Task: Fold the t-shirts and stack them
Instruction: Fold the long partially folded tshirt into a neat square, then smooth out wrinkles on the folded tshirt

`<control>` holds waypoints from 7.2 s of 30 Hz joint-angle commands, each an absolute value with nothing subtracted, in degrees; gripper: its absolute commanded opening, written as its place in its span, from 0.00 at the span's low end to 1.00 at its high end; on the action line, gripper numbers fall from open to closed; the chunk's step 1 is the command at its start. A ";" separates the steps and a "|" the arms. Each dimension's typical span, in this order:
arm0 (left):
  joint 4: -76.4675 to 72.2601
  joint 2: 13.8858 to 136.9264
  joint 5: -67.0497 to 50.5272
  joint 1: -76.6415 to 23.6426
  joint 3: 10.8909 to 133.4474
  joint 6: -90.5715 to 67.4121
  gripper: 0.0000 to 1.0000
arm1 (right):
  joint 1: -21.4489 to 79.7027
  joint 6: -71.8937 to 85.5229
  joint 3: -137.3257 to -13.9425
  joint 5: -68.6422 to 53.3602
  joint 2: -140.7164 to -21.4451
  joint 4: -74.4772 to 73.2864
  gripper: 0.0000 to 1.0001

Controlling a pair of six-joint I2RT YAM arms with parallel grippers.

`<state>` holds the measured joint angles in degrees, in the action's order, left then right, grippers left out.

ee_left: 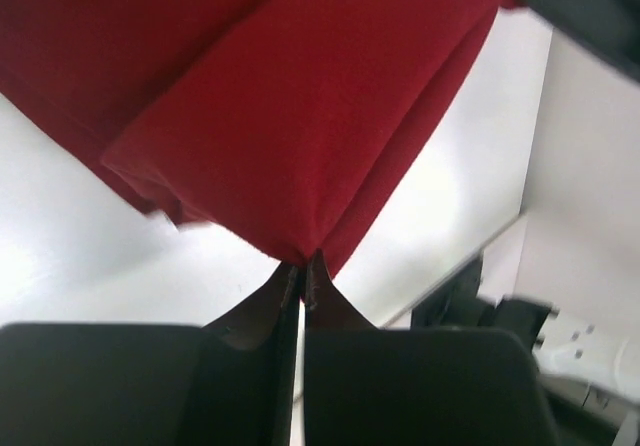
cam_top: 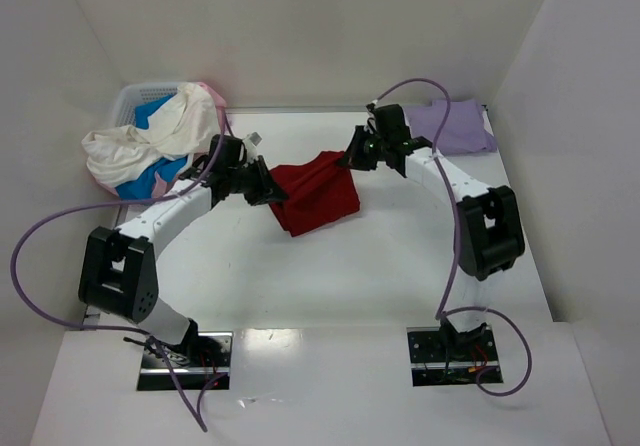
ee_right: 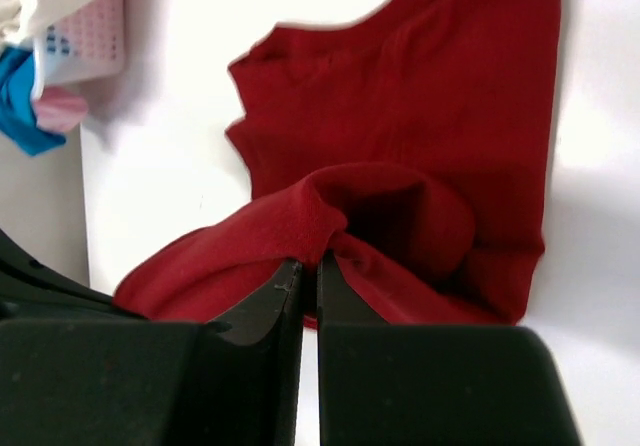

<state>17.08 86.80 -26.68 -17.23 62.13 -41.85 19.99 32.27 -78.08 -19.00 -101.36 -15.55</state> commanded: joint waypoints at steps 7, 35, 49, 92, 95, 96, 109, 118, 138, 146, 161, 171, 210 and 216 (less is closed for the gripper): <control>7.30 97.90 -29.52 -8.61 64.07 -51.06 0.00 | 18.37 30.06 -95.87 -16.00 -116.09 -15.03 0.07; 1.23 99.84 -30.43 -7.03 64.42 -36.83 0.64 | 17.84 29.53 -111.28 -15.47 -126.14 -17.76 0.85; -0.97 107.40 -26.72 -11.78 66.44 -38.84 0.19 | 17.84 28.47 -106.70 -20.21 -121.81 -14.68 0.23; 9.67 101.78 -23.99 -14.33 71.63 -34.54 0.65 | 12.66 25.05 -109.71 -20.47 -125.54 -17.41 0.43; 9.14 102.56 -23.12 -12.92 73.03 -34.01 0.72 | 12.13 25.05 -101.01 -21.88 -120.96 -14.24 0.47; 9.14 103.44 -23.12 -11.96 73.82 -34.01 0.72 | 12.13 25.05 -97.77 -22.41 -120.33 -13.63 0.47; 6.24 113.55 -19.78 -9.67 79.36 -34.54 0.65 | 12.74 24.53 -82.18 -24.62 -117.24 -9.22 0.29; 6.33 118.30 -23.12 -11.86 81.73 -34.55 0.40 | 14.85 24.70 -78.93 -24.87 -118.31 -9.84 0.19; 15.81 112.68 -19.78 -11.87 84.81 -27.69 0.48 | 18.90 26.46 -65.40 -19.96 -103.90 -10.90 0.13; 17.93 106.09 -29.08 -13.10 84.81 -23.91 0.51 | 17.06 26.98 -64.86 -16.88 -98.35 -11.43 0.16; 8.53 114.86 -20.30 -26.98 84.54 -31.29 0.23 | 17.05 28.04 -58.37 -22.06 -99.41 -7.74 0.12; 8.53 122.08 -20.83 -30.32 90.09 -32.51 0.21 | 19.33 28.04 -56.60 -23.11 -101.16 -7.21 0.11; 9.93 113.74 -18.73 -32.61 83.41 -33.66 0.53 | 14.24 28.57 -65.20 -14.49 -94.13 -12.56 0.24; 13.17 107.14 -14.24 -25.24 84.46 -29.45 0.56 | 13.45 28.56 -74.87 -20.73 -98.16 -12.57 0.02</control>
<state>12.32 111.83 -17.61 -29.39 82.83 -32.86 13.58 28.99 -69.32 -17.39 -97.91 -13.28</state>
